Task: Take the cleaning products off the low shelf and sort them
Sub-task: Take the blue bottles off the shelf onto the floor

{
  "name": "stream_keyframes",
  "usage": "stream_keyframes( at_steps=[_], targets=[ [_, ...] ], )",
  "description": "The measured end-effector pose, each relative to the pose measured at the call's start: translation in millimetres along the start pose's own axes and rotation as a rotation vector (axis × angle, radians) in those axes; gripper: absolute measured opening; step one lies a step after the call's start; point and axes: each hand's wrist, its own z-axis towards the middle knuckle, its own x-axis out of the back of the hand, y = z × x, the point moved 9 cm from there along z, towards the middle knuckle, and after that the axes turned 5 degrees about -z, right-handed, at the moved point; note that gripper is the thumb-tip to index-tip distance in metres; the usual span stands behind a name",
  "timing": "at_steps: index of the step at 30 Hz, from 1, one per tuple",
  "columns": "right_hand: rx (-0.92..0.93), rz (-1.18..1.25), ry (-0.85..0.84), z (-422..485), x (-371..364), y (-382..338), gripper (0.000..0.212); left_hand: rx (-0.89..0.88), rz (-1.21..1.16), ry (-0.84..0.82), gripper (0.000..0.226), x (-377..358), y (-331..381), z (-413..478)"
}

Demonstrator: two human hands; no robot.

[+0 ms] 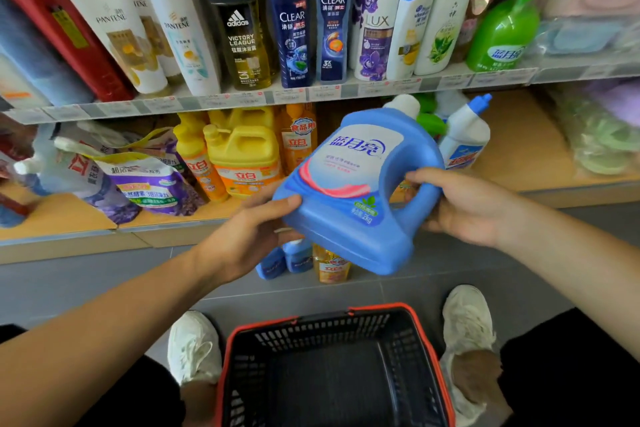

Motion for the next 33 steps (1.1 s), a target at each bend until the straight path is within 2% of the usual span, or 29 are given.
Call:
stream_keyframes(
  at_steps=[3,5,7,10,14,16,19,21,23,25,29,33],
  targets=[
    [-0.091,-0.061,-0.049,-5.4,-5.1,15.9,0.013,-0.124,0.016,0.097,0.052,13.9,17.7,2.3],
    [-0.141,-0.020,-0.098,-9.1,-16.1,23.6,0.025,-0.190,0.023,0.139,0.042,19.2,27.8,3.7],
    [-0.143,0.080,-0.110,-7.8,-23.6,25.6,0.037,-0.245,0.034,0.157,0.044,20.9,36.0,4.1],
    [-0.143,0.224,-0.060,-3.3,-25.2,25.0,0.033,-0.269,0.054,0.121,0.061,14.7,40.3,4.3],
    [-0.142,0.248,0.015,2.4,-19.8,27.6,0.023,-0.191,0.163,0.065,0.082,0.0,25.3,7.7],
    [-0.132,0.267,0.032,3.6,-19.4,28.3,0.022,-0.200,0.211,0.081,0.090,-2.7,19.8,7.8],
    [-0.120,0.309,0.048,2.3,-19.2,29.2,0.019,-0.230,0.364,0.130,0.117,-12.0,22.1,3.1],
    [-0.121,0.323,0.059,0.6,-18.4,29.8,0.018,-0.237,0.429,0.138,0.121,-21.6,22.3,-0.8],
    [-0.118,0.323,0.082,-1.2,-16.5,28.0,0.017,-0.236,0.453,0.120,0.118,-31.7,19.9,-6.1],
    [-0.114,0.328,0.107,-2.3,-13.4,25.2,0.016,-0.279,0.489,0.096,0.105,-42.5,18.1,-14.0],
    [-0.104,0.353,0.142,-3.1,-8.7,20.3,0.015,-0.504,0.651,0.085,0.067,-56.7,18.0,-36.3],
    [-0.083,0.374,0.167,-3.6,-5.0,16.1,0.019,-0.653,0.801,0.001,0.056,-69.0,10.0,-48.6]
  ],
)
